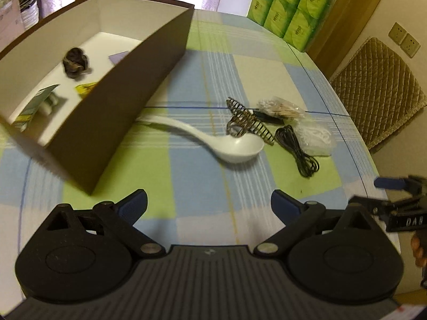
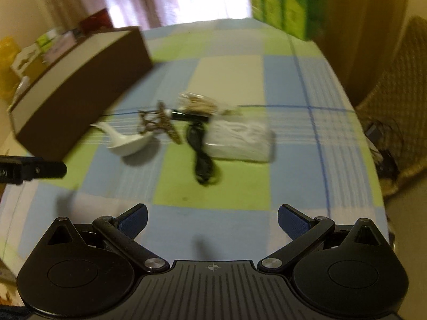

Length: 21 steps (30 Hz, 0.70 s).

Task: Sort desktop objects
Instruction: 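Lower the left tool onto the white spoon handle and close it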

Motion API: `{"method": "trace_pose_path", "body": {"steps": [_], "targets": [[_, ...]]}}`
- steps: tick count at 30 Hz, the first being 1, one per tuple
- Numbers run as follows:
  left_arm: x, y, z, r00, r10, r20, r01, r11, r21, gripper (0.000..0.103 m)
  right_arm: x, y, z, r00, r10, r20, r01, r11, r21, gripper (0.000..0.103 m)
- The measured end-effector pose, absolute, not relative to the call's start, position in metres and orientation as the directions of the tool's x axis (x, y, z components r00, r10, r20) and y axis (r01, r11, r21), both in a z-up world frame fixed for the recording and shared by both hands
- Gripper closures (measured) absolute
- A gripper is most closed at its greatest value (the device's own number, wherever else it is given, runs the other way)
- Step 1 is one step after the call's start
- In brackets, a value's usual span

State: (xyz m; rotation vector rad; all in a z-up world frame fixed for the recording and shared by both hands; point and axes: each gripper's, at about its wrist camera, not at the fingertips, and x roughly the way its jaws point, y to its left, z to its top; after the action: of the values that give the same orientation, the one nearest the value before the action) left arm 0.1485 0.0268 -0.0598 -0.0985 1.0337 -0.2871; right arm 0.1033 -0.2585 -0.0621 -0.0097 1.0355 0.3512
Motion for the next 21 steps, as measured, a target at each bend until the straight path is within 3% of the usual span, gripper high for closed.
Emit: {"method": "trace_pose_path", "body": {"steps": [15, 18, 21], "targets": [[0.232, 0.0, -0.095, 0.43, -0.301, -0.851, 0.117, 0.953, -0.278, 0.013, 0.122, -0.291, -0.082, 0.423, 0.196, -0.884, -0.163, 0.977, 0.139, 0.002], [0.237, -0.004, -0.104, 0.415, -0.289, -0.863, 0.121, 0.957, -0.262, 0.024, 0.124, -0.292, -0.084, 0.42, 0.195, -0.886, -0.157, 0.978, 0.141, 0.002], [0.242, -0.003, -0.117, 0.387, -0.297, -0.873, 0.108, 0.955, -0.278, 0.043, 0.127, -0.292, -0.088, 0.413, 0.193, -0.89, -0.155, 0.978, 0.14, 0.002]]}}
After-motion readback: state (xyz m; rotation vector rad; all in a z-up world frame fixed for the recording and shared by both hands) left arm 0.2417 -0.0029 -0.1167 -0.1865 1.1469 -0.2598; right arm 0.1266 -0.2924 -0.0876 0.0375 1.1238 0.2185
